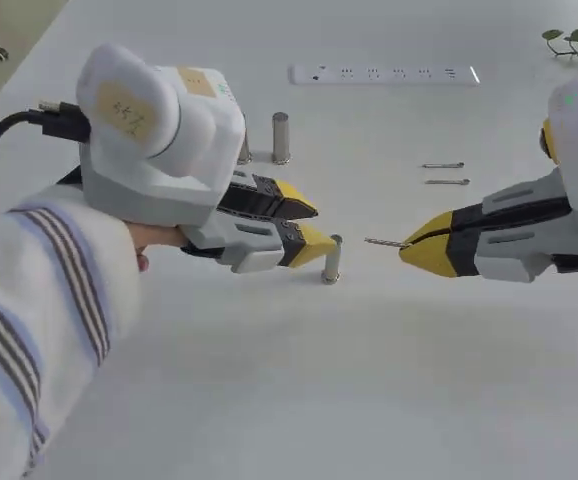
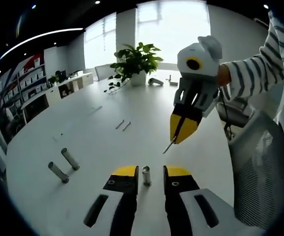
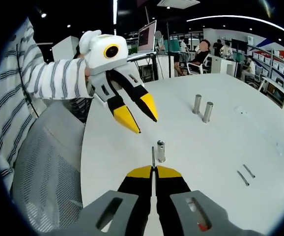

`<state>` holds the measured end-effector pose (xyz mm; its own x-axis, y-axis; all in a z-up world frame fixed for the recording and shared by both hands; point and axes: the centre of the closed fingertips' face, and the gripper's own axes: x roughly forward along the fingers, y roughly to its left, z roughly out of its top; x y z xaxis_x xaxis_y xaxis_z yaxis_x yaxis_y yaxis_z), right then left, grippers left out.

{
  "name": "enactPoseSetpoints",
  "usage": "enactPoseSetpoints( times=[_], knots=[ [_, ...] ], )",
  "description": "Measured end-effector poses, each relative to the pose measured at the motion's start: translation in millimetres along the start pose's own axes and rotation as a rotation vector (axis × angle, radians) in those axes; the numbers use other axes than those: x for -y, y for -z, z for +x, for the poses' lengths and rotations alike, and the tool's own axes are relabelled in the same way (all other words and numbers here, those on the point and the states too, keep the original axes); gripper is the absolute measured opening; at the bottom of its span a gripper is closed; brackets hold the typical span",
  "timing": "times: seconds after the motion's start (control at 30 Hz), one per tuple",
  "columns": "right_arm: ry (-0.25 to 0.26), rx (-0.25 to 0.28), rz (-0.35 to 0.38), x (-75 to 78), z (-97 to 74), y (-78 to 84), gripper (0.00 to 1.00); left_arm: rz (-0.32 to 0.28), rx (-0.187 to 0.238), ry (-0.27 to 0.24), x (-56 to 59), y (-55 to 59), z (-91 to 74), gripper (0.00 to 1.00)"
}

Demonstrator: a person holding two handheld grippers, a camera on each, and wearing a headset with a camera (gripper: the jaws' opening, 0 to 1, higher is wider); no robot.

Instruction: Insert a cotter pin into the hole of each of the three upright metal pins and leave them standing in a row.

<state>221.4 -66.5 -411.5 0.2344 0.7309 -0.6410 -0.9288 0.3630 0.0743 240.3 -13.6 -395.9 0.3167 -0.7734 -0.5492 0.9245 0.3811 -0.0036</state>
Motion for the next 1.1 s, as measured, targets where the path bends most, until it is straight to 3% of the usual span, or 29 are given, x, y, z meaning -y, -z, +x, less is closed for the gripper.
enactPoseSetpoints(
  times=[0.53, 0.67, 0.87, 1.1],
  knots=[
    [0.025, -0.031, -0.007, 12.3, 21.5, 11.5, 0.0, 0.04, -0.063, 0.09, -3.0, 11.6, 31.0, 0.15],
    [0.026, -0.025, 0.005, 13.6, 24.3, 11.1, 0.0, 0.053, -0.071, 0.101, -4.7, 13.3, 34.5, 0.13],
    [0.022, -0.025, 0.008, 13.2, 27.7, 10.7, 0.0, 0.094, -0.117, 0.114, -5.5, 23.3, 37.0, 0.09],
    [0.022, -0.015, 0.01, 12.9, 30.9, 7.1, 0.0, 0.104, -0.12, 0.122, -5.0, 24.3, 37.2, 0.06]
  ],
)
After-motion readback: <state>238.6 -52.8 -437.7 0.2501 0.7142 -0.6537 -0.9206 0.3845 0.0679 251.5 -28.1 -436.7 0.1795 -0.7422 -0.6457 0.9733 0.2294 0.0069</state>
